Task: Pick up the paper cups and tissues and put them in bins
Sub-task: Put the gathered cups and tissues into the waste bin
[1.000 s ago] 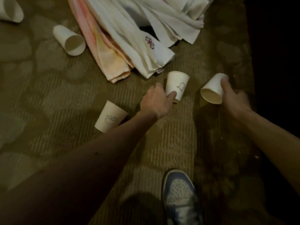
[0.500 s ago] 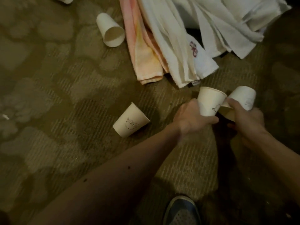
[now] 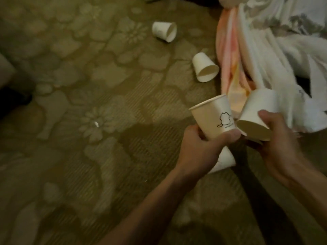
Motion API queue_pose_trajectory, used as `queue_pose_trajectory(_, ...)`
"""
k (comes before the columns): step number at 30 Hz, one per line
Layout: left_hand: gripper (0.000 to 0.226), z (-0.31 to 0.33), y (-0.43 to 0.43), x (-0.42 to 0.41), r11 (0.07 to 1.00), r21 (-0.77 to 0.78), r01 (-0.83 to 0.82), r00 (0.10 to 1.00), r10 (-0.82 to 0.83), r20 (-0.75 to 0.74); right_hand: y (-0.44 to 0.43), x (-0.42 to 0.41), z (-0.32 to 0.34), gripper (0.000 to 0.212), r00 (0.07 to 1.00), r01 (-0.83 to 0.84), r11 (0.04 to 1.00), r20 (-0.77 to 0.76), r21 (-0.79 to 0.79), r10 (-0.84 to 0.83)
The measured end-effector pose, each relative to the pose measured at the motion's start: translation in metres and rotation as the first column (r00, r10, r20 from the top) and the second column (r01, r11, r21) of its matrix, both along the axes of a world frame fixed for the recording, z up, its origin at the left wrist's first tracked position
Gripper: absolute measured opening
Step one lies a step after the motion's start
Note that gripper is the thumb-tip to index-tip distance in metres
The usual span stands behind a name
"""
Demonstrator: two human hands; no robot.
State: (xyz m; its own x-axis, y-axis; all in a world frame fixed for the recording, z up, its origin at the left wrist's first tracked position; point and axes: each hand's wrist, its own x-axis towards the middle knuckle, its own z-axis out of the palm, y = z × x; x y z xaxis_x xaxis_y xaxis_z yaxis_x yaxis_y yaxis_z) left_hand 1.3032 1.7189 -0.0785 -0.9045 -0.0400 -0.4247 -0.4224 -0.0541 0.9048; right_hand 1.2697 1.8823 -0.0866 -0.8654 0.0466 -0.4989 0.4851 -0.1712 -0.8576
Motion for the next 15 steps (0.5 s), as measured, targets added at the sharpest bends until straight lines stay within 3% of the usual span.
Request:
queue_pose_trajectory(2, 0.046, -0.002, -0.015, 0.008, 0.988, -0.009, -0.152, 0.987, 0.153, 0.052, -0.013, 0.006, -0.002, 0.024, 0.998, -0.068, 0.996, 0.006, 0.056, 0.068)
queue_pose_trajectory(6, 0.046, -0.016, -0.031, 0.022, 0.894, 0.200, -0.401, 0.887, 0.324, 0.328, -0.022, 0.018, -0.002, 0.011, 0.989, -0.147, 0.976, 0.013, 0.162, 0.147)
queue_pose_trajectory(11, 0.042, -0.045, -0.036, 0.043, 0.762, 0.387, -0.519, 0.802, 0.279, 0.528, -0.025, 0.037, -0.007, 0.018, 0.986, -0.159, 0.979, 0.078, 0.130, 0.149)
queue_pose_trajectory(15, 0.050, -0.058, -0.034, 0.050, 0.741, 0.449, -0.500, 0.807, 0.210, 0.552, -0.030, 0.056, -0.019, 0.050, 0.966, -0.227, 0.961, 0.164, 0.160, 0.201)
